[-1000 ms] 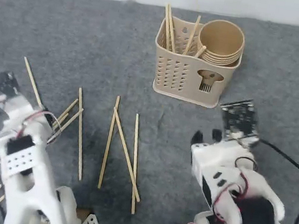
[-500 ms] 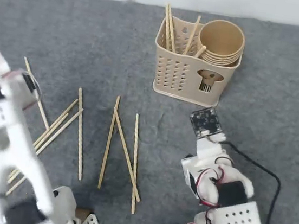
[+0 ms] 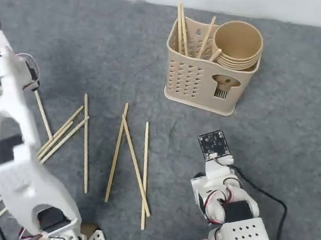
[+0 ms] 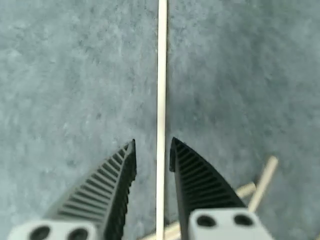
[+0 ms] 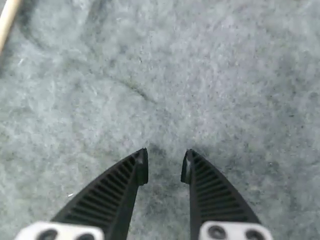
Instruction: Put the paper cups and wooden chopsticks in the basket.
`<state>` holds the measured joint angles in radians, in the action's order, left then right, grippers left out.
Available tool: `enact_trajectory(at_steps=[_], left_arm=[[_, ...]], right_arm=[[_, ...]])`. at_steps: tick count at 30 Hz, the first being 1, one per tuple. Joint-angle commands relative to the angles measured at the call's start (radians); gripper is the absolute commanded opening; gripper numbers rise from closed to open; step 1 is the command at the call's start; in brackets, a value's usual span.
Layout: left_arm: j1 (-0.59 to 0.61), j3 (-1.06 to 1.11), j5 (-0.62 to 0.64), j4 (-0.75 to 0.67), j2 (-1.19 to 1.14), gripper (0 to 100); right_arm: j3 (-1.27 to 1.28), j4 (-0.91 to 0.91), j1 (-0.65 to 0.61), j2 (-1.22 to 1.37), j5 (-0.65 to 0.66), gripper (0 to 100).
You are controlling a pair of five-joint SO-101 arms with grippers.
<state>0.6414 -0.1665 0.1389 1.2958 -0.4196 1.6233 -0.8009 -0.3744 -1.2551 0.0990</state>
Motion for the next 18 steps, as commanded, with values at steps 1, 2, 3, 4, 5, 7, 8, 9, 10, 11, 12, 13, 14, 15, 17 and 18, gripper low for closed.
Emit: enact_trajectory(at_steps=[1, 2, 3, 4, 5, 7, 8, 9, 10, 11, 12, 13, 14, 15, 17, 18], left_arm=[[0.005, -0.206, -0.012, 0.008, -0.157, 11], [0.005, -0.246, -0.012, 0.008, -0.201, 11], [0.005, -0.288, -0.012, 0.008, -0.245, 11], [0.003, -0.329, -0.012, 0.008, -0.288, 11], [0.000, -0.367, -0.012, 0.008, -0.328, 11], [-0.002, -0.450, -0.012, 0.008, -0.407, 11], [-0.002, -0.492, -0.012, 0.008, -0.445, 11], [-0.002, -0.530, -0.012, 0.008, -0.482, 11], [-0.002, -0.567, -0.012, 0.011, -0.516, 11], [-0.003, -0.601, -0.012, 0.020, -0.549, 11], [-0.003, -0.638, -0.012, 0.034, -0.582, 11], [-0.011, -0.674, -0.012, 0.051, -0.614, 11], [-0.017, -0.708, -0.012, 0.069, -0.643, 11], [-0.025, -0.740, -0.012, 0.092, -0.671, 11], [-0.037, -0.811, -0.012, 0.138, -0.726, 10], [-0.044, -0.846, -0.015, 0.158, -0.747, 9]], right_arm=[[-0.009, 0.018, 0.002, -0.016, 0.015, 12.2], [-0.009, 0.018, 0.002, -0.016, 0.015, 12.2], [-0.009, 0.018, 0.002, -0.016, 0.015, 12.2], [-0.009, 0.018, 0.002, -0.016, 0.015, 12.2], [-0.009, 0.018, 0.002, -0.016, 0.015, 12.2], [-0.009, 0.016, 0.002, -0.016, 0.015, 12.2], [-0.009, 0.016, 0.002, -0.016, 0.017, 12.2], [-0.009, 0.016, 0.002, -0.016, 0.017, 12.2], [-0.009, 0.016, 0.002, -0.016, 0.017, 12.2], [-0.009, 0.016, 0.002, -0.016, 0.017, 12.2], [-0.009, 0.016, 0.002, -0.016, 0.017, 12.2], [-0.009, 0.016, 0.002, -0.016, 0.017, 12.2], [-0.009, 0.016, 0.002, -0.016, 0.017, 12.2], [-0.009, 0.016, 0.002, -0.016, 0.017, 12.2], [-0.009, 0.016, 0.002, -0.016, 0.017, 12.2], [-0.009, 0.016, 0.002, -0.016, 0.017, 12.2]])
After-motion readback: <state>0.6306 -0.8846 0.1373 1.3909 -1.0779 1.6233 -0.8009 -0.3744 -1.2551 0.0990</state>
